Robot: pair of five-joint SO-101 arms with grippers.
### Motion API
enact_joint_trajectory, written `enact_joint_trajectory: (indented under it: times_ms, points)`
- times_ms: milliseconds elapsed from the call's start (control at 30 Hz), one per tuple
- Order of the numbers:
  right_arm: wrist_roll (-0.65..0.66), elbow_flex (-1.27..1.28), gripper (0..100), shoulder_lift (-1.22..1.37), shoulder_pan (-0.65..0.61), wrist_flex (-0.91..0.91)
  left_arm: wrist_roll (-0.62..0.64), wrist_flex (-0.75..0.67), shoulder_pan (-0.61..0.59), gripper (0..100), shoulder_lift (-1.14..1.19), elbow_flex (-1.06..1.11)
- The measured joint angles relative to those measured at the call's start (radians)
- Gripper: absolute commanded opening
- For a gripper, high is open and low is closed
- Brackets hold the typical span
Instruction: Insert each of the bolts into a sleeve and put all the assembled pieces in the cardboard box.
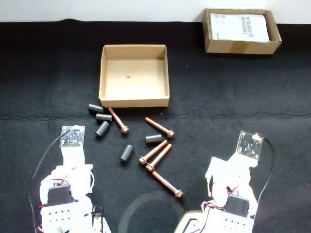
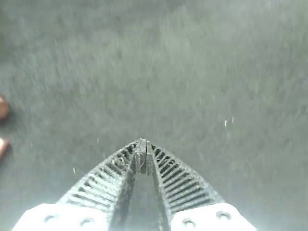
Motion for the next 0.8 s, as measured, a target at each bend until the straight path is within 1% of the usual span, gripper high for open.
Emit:
enact_joint_trajectory:
  times_ms: [433,533,667,800]
  points:
    - [0.0,0.0,0.6,0.0,-0.005,-0.052,0.0,0.0,0.0,3,0.0,0.0]
    - [0.0,0.0,0.6,0.0,-0.021,-0.121,0.0,0.0,0.0,3,0.0,0.0]
    - [0.0,0.0,0.6,0.0,-0.032,-0.261,0.0,0.0,0.0,3,0.0,0.0]
    - [0.0,0.0,0.6,0.0,-0.032,-0.302,0.0,0.0,0.0,3,0.0,0.0]
